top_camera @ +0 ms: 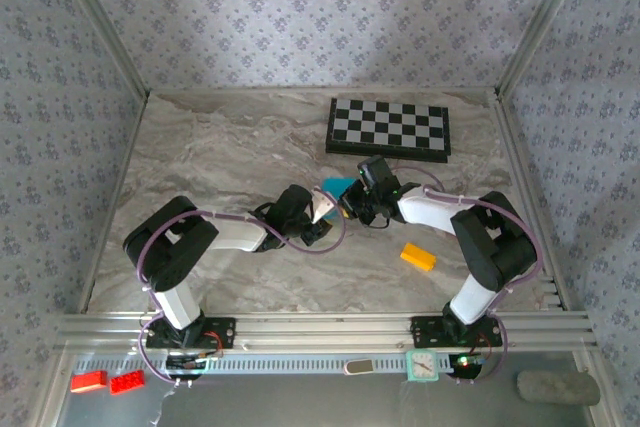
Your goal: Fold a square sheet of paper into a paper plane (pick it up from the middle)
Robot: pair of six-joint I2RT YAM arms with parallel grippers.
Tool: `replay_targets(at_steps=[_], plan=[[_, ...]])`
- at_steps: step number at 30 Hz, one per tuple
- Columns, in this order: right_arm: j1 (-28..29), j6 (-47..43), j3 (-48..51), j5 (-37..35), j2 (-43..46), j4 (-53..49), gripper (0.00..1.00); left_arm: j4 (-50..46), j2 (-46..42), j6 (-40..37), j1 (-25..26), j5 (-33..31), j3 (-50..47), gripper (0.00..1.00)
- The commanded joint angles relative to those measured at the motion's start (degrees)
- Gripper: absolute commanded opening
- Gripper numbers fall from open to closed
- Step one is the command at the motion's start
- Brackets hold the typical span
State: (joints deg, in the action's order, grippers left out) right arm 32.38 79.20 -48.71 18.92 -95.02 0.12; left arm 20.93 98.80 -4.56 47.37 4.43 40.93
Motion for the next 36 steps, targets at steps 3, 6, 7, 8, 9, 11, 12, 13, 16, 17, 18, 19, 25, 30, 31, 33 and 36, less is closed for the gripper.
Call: replay_targets(at_steps=[3, 6, 7, 8, 9, 11, 12, 13, 16, 17, 18, 19, 25, 30, 31, 33, 36], plan=[[0.06, 0.92, -1.41, 1.21, 2.37, -2.19, 0.14, 1.85, -0.16, -0.55, 0.31, -1.54, -1.15, 0.26], [-0.46, 0.50, -1.41, 1.47, 2.88, -2.71, 0.17, 2.09, -0.77, -0.54, 0.32, -1.87, -1.59, 0.20], [-0.64, 0.41, -1.32, 1.39, 3.08, -2.87, 0.18, 2.32, -0.97, -0.46, 0.24, -1.88, -1.79, 0.18], [-0.75, 0.33, -1.29, 1.31, 3.28, -3.10, 0.20, 2.41, -1.27, -0.45, 0.23, -2.00, -1.99, 0.17], [-0.90, 0.26, -1.22, 1.23, 3.43, -3.47, 0.23, 2.46, -1.46, -0.44, 0.18, -1.95, -2.07, 0.16], [-1.15, -0.21, -1.26, 1.04, 3.77, -4.31, 0.30, 2.42, -1.84, -0.12, 0.08, -1.88, -2.33, 0.15], [-1.31, -0.61, -1.30, 0.87, 3.95, -4.86, 0.35, 2.44, -2.07, -0.03, 0.08, -1.62, -2.43, 0.15], [-1.54, -1.02, -1.30, 0.65, 4.18, -5.45, 0.39, 2.37, -2.21, 0.18, -0.01, -1.46, -2.51, 0.14], [-2.45, -2.79, -1.30, -0.76, 5.33, -7.71, 0.53, 1.86, -2.77, 1.18, -0.57, 0.01, -2.70, 0.11], [-2.90, -3.44, -1.13, -1.43, 5.92, -8.57, 0.55, 1.48, -2.97, 1.64, -0.80, 0.86, -2.63, 0.10], [-3.34, -4.14, -0.96, -2.07, 6.64, -9.20, 0.57, 0.98, -3.30, 2.11, -1.03, 1.88, -2.64, 0.09], [-3.69, -4.64, -0.72, -2.79, 7.35, -9.67, 0.58, 0.31, -3.50, 2.68, -1.36, 2.98, -2.40, 0.08], [-6.20, -7.80, 0.91, -5.59, 11.09, -11.49, 0.63, -2.48, -4.40, 7.42, -3.56, 8.26, -1.76, 0.03], [-7.29, -10.57, 2.10, -5.77, 12.29, -10.69, 0.64, -4.36, -4.81, 12.35, -5.16, 11.66, -1.06, 0.00], [-7.33, -10.95, 2.24, -5.59, 12.22, -10.44, 0.64, -4.60, -4.80, 13.17, -5.32, 12.18, -0.89, 0.00], [-7.53, -11.34, 2.75, -5.28, 12.28, -9.51, 0.64, -5.16, -4.50, 14.71, -5.60, 13.32, -0.58, 0.00], [-7.60, -11.58, 3.21, -4.83, 12.25, -8.57, 0.64, -5.62, -4.02, 16.93, -5.99, 14.93, -0.12, 0.00]])
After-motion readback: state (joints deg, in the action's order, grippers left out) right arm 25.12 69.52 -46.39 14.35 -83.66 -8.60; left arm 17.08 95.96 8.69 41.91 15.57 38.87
